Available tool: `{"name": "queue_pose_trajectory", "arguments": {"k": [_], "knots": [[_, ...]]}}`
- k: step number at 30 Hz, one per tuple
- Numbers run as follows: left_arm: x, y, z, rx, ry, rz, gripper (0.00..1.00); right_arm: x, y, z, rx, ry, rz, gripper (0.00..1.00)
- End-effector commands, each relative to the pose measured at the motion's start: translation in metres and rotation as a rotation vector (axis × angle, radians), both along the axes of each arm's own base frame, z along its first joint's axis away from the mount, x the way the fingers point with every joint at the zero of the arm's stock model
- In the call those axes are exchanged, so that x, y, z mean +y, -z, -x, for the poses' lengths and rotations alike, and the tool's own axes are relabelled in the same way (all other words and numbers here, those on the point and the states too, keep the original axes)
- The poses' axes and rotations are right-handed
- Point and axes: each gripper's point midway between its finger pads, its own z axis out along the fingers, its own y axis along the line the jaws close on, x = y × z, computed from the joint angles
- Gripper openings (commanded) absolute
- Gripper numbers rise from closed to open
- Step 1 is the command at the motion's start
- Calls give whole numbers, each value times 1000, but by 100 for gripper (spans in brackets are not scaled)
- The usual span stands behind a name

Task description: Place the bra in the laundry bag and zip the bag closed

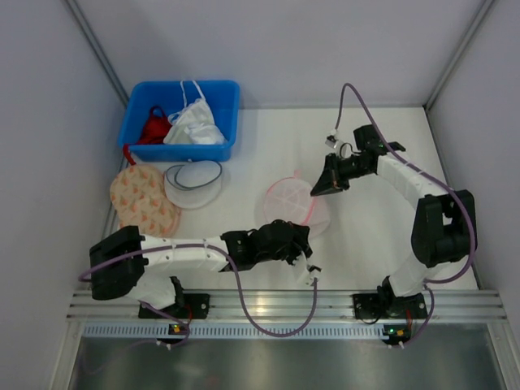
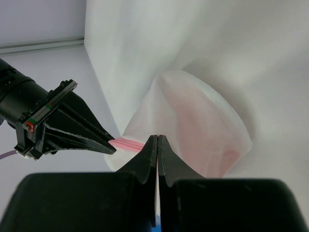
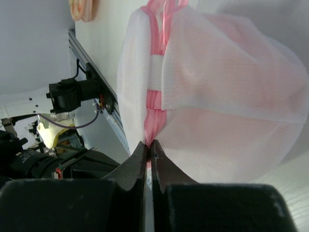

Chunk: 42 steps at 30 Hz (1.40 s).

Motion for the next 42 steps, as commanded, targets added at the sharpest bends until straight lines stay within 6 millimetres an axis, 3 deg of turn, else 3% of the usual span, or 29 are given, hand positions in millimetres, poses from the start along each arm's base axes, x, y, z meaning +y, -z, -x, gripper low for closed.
{"name": "queue_pose_trajectory", "arguments": {"k": [1, 10, 11, 12, 14, 15, 17, 20, 23, 27, 30, 37, 41, 42], "knots": [[3, -1, 20, 48, 45, 16, 0, -2, -19, -28, -106, 3, -13, 0], [-2, 2, 26, 58, 61, 0, 0, -2, -22, -50, -163, 6, 10, 0], [-3, 1, 22, 58, 36, 2, 0, -3, -22, -46, -149, -1, 11, 5], [-7, -8, 17, 58, 10, 23, 0, -3, -23, -46, -148, -9, 13, 16], [-11, -4, 12, 67, -23, 17, 0, -6, -23, -39, -144, -26, 28, 35], [-13, -5, 8, 62, -39, 22, 0, -12, -27, -36, -160, -14, 35, 50], [-15, -8, 5, 54, -46, 37, 0, -22, -28, -34, -176, 10, 64, 62], [-19, -10, 2, 46, -61, 54, 0, -38, -29, -24, -188, 27, 97, 68], [-23, -11, -3, 31, -61, 59, 0, -36, -25, -3, -127, 18, 59, 67], [-29, -19, -15, 32, -86, 82, 0, -22, -10, 28, -16, -29, -12, 58], [-36, -27, -25, 35, -106, 105, 0, -11, -10, 36, -3, -59, -51, 53], [-45, -36, -31, 51, -109, 133, 0, -2, -7, 38, 34, -77, -77, 43], [-45, -38, -28, 55, -94, 138, 0, 0, -6, 33, 40, -77, -79, 26], [-44, -39, -25, 59, -86, 139, 0, 0, -6, 30, 38, -76, -76, 17]]}}
